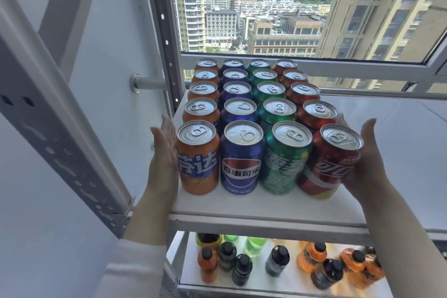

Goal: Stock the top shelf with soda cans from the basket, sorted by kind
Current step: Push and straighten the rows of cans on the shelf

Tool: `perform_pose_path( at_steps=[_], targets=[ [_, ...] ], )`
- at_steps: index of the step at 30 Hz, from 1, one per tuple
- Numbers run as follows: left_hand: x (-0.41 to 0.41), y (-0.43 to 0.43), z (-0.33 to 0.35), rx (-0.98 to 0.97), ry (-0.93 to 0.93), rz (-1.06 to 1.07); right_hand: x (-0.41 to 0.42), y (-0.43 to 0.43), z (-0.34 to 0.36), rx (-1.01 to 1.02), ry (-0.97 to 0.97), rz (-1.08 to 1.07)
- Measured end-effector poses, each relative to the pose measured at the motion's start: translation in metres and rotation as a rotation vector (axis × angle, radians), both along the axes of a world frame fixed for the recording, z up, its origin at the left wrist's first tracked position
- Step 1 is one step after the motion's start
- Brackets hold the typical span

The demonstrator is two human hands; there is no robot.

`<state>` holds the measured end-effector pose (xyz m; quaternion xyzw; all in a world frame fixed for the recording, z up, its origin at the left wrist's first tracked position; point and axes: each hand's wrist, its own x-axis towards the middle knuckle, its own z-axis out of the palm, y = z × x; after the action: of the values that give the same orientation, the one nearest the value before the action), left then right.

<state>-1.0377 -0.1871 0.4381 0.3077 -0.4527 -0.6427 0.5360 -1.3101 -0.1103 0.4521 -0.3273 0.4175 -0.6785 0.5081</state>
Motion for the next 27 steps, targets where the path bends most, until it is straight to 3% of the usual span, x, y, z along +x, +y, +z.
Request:
perform_pose_path(
  at_steps=[6, 11, 21, 27],
  targets=[
    [-0.007, 0.013, -0.007, -0.067, 0.026, -0.018, 0.011, 0.011, -0.011, 0.006, 0.015, -0.095],
    [-0.006, 0.012, -0.006, -0.142, -0.048, -0.045, 0.01, 0.014, -0.009, -0.014, 0.031, -0.053],
    [-0.009, 0.013, -0.005, -0.157, -0.008, -0.063, 0.009, 0.017, -0.007, -0.046, 0.019, -0.048],
    [-0.007, 0.022, -0.002, -0.16, -0.11, 0.042, 0.008, 0.021, -0.007, -0.021, 0.218, -0.076]
  ],
)
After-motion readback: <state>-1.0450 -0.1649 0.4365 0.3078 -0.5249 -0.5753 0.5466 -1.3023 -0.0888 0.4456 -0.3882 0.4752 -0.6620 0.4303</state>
